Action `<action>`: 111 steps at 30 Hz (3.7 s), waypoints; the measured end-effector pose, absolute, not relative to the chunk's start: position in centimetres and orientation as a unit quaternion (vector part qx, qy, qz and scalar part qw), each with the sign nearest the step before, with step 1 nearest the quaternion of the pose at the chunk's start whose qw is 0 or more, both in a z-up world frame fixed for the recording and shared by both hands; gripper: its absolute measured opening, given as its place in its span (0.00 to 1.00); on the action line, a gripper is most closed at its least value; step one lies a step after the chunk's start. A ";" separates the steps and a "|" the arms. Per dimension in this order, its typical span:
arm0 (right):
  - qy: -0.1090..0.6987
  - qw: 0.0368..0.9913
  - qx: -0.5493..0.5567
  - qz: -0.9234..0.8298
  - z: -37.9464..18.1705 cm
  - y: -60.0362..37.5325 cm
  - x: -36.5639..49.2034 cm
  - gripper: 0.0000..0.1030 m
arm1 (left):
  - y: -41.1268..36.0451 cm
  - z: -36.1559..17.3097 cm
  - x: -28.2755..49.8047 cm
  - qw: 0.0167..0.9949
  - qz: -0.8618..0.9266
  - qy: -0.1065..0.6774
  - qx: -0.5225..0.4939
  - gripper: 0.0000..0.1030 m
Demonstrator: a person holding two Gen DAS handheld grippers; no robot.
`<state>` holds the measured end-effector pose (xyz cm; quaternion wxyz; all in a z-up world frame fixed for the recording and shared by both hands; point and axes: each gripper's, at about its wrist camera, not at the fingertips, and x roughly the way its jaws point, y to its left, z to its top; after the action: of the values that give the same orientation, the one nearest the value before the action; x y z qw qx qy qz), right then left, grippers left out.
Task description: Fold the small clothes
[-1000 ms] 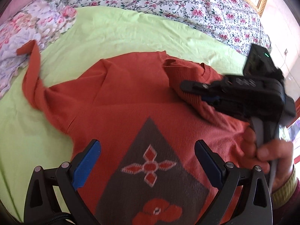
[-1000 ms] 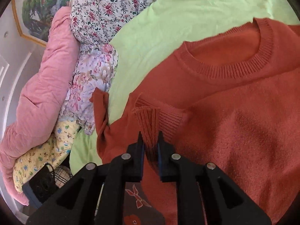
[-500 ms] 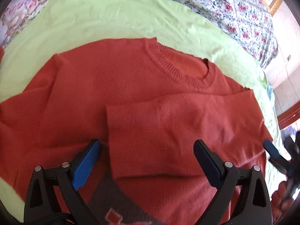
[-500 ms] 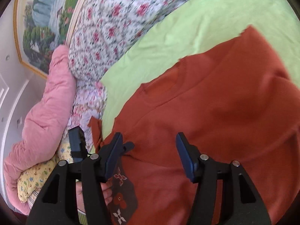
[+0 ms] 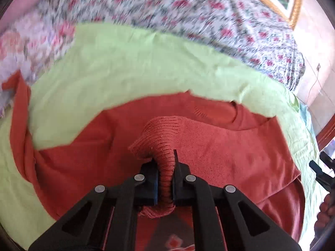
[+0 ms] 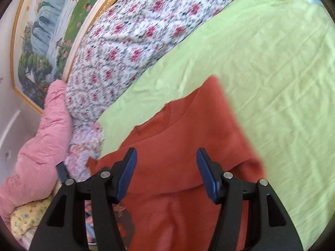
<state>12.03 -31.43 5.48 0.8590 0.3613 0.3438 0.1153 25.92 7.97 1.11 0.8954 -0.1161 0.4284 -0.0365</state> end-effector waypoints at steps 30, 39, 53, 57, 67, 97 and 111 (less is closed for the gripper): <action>0.433 0.875 0.213 0.046 3.5 -32.0 18.1 0.51 | 10.1 -0.4 23.3 0.880 -0.031 0.454 -0.139 0.35; 0.441 0.859 0.224 0.133 3.3 -24.9 13.8 0.63 | 15.2 1.6 18.9 0.886 0.010 0.432 -0.168 0.36; 0.479 0.831 0.222 0.175 1.6 -20.6 11.0 0.63 | 26.3 4.3 22.0 0.889 0.133 0.407 -0.164 0.69; 0.486 0.827 0.219 0.178 1.3 -20.0 11.0 0.63 | 28.5 3.9 26.6 0.880 0.168 0.422 -0.139 0.70; 0.500 0.819 0.219 0.176 0.8 -20.2 10.8 0.63 | 33.7 1.2 35.6 0.851 0.199 0.458 -0.163 0.05; 0.452 0.844 0.259 0.129 2.0 -26.2 7.8 0.63 | -11.0 6.0 32.0 0.843 -0.371 0.388 0.019 0.02; 0.432 0.845 0.288 0.126 1.6 -27.4 8.6 0.63 | -5.0 3.0 27.8 0.867 -0.264 0.422 0.023 0.50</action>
<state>8.55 -27.37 1.57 0.8450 0.2884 0.4325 0.1255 27.84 -5.03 2.99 0.8669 0.0234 0.4220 -0.2645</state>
